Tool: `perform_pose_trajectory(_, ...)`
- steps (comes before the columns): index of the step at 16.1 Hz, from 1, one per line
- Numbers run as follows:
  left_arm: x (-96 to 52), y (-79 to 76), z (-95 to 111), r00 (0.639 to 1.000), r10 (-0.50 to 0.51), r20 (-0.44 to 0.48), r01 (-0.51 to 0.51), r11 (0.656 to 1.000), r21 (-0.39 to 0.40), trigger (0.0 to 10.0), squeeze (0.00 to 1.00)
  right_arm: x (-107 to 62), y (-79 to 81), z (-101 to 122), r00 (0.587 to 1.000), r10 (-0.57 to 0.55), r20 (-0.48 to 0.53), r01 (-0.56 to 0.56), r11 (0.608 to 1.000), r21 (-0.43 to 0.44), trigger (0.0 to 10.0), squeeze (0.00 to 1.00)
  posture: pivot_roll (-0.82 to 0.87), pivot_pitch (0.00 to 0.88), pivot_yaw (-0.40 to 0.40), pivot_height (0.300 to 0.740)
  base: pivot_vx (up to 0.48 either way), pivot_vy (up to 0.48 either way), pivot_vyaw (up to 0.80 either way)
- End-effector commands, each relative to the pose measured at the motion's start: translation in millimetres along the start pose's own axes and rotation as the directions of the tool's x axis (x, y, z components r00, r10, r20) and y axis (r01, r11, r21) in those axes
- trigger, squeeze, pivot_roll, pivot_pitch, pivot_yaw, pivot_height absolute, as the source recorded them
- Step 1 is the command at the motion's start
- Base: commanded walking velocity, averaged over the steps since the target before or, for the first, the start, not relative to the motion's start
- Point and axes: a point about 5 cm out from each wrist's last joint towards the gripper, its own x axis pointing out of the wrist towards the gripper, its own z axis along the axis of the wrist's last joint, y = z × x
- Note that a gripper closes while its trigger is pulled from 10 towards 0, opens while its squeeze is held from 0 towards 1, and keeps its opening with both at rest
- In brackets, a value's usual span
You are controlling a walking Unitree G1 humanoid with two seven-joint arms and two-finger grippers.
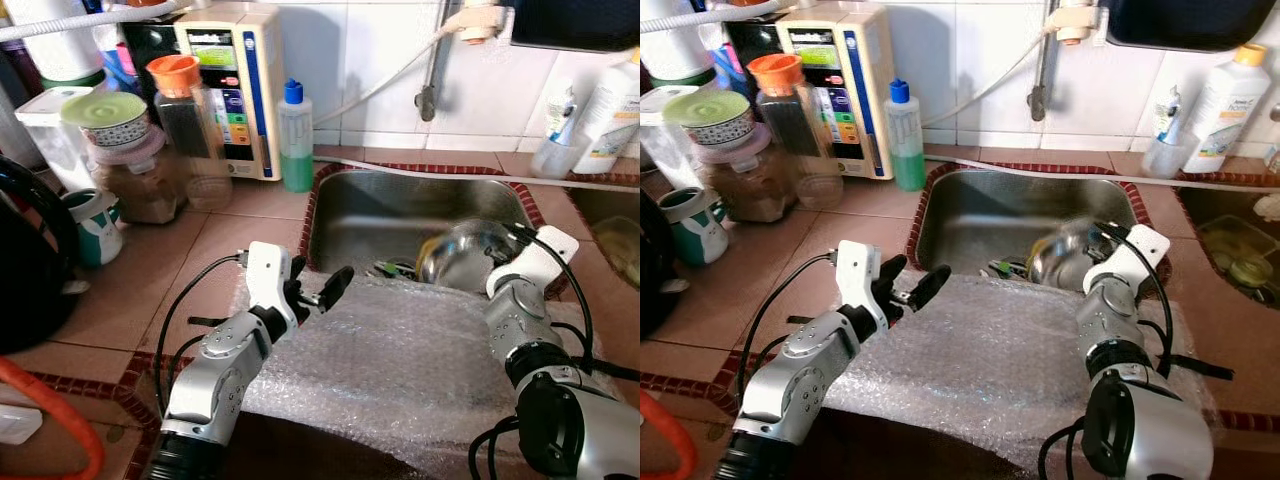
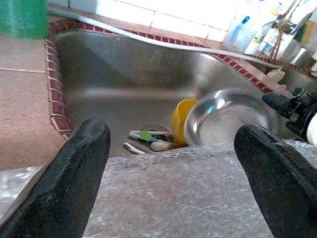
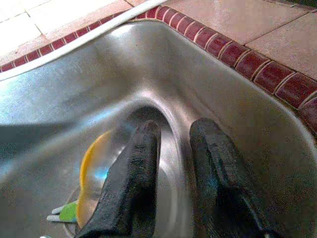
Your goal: Kitchen organization
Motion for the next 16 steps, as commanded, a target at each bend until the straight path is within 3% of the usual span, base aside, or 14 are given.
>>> perform_pose_trajectory(1,-0.5,-1.1,2.6,1.000,-0.002,-0.003,0.002,1.000,0.020,10.0,0.00,-3.7,2.6,-17.0,0.997,0.011,-0.080,-0.012,1.000,-0.018,10.0,1.00,0.06,0.000,0.088,0.740,0.000,0.000,0.00)
perform_pose_trajectory(6,-0.4,-1.2,1.6,1.000,0.001,-0.008,-0.001,1.000,0.023,10.0,0.00,-3.4,0.4,-15.7,0.998,0.015,-0.068,-0.016,1.000,-0.020,10.0,1.00,0.06,0.000,0.083,0.740,0.000,0.000,0.00)
perform_pose_trajectory(8,0.2,0.5,2.3,1.000,0.020,-0.011,-0.020,0.999,0.044,10.0,0.00,-3.3,8.8,-9.6,0.997,0.071,-0.021,-0.072,0.996,-0.045,10.0,1.00,0.06,0.000,0.078,0.740,0.000,0.000,0.00)
perform_pose_trajectory(10,1.9,7.1,9.1,0.994,0.096,0.044,-0.101,0.986,0.131,10.0,0.00,-10.3,25.0,-10.6,0.984,0.169,0.064,-0.162,0.981,-0.110,10.0,1.00,0.04,0.000,0.078,0.740,0.000,0.000,0.00)
perform_pose_trajectory(11,2.0,7.6,9.9,0.993,0.103,0.053,-0.110,0.984,0.138,10.0,0.00,-11.3,26.5,-11.0,0.981,0.178,0.072,-0.169,0.979,-0.114,10.0,1.00,0.04,0.000,0.078,0.740,0.000,0.000,0.00)
perform_pose_trajectory(13,1.7,12.9,15.2,0.982,0.162,0.101,-0.176,0.973,0.153,10.0,0.00,-20.4,33.0,0.4,0.937,0.267,0.224,-0.215,0.949,-0.230,10.0,1.00,0.03,0.000,0.076,0.740,0.000,0.000,0.00)
perform_pose_trajectory(16,-1.8,21.9,17.3,0.960,0.237,0.146,-0.262,0.945,0.193,10.0,0.00,-40.4,38.3,14.0,0.858,0.374,0.353,-0.254,0.905,-0.341,10.0,1.00,0.00,0.000,0.072,0.740,0.000,0.000,0.00)
